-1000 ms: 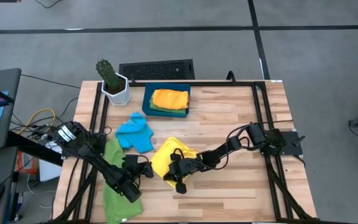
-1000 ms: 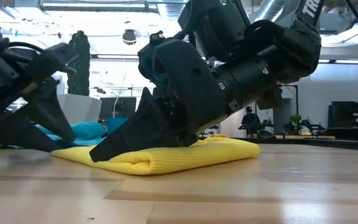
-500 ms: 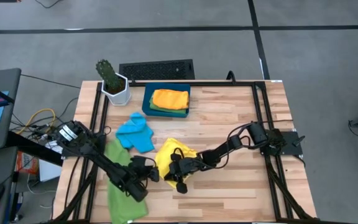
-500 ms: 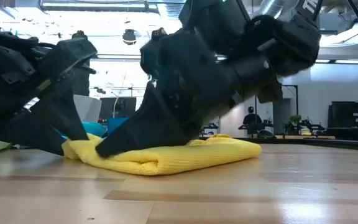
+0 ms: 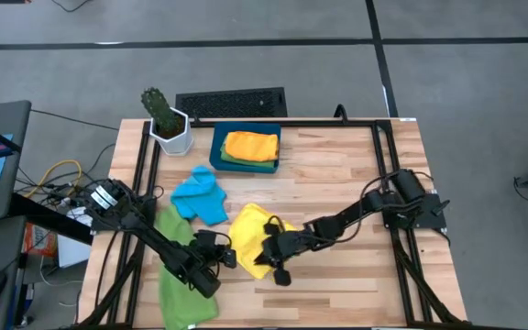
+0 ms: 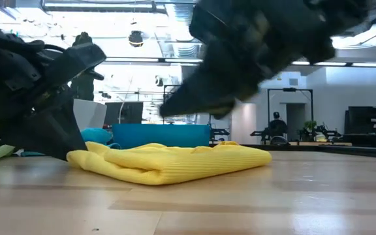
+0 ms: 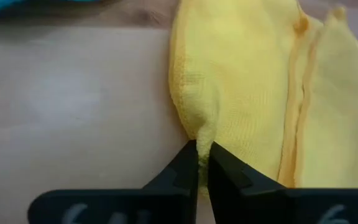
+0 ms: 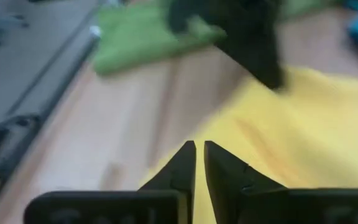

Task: Fold microfiber towels
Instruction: Fold the yellow towel

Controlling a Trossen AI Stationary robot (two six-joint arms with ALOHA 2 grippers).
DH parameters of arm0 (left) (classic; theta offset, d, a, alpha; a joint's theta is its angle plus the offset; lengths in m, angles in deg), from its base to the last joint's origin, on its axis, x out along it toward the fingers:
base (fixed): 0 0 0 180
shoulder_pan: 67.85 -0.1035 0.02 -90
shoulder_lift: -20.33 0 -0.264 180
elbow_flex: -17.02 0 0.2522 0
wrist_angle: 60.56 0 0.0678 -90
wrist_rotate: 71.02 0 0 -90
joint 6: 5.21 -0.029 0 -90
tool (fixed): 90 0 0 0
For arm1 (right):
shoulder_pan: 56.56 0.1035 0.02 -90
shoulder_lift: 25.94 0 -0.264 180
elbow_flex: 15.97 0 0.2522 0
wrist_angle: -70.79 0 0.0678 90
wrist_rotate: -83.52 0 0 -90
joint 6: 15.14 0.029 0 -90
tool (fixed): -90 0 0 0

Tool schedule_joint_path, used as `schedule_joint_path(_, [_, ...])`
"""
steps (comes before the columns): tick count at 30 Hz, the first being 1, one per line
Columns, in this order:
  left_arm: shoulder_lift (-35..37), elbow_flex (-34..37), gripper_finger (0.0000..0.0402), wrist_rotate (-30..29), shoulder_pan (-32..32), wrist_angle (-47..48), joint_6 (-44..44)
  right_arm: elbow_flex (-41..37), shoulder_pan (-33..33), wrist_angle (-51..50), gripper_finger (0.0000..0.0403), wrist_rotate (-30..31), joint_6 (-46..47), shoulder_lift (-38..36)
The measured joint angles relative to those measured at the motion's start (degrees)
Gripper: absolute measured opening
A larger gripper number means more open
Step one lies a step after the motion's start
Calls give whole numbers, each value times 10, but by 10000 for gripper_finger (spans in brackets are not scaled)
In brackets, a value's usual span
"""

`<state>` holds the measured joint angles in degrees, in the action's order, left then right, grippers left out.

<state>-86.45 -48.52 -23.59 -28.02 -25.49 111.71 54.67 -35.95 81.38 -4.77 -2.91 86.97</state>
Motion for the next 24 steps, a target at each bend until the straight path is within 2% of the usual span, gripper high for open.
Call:
schedule_joint_path(3, [0,-15,15,6,-1,4,-21,-63,-4,19,42,38,21,-43])
schedule_joint_path(7, [0,-29,15,1,-4,4,-39,-138,-5,67,20,46,28,-76])
schedule_joint_path(12, [0,-55,16,6,-16,5,-92,-162,-3,94,14,44,44,-68])
schedule_joint_path(18, [1,-107,16,58,-47,2,-253,-162,-4,113,35,44,72,-28])
schedule_joint_path(24, [1,-168,16,126,-83,2,-472,-161,-4,120,24,44,73,-19])
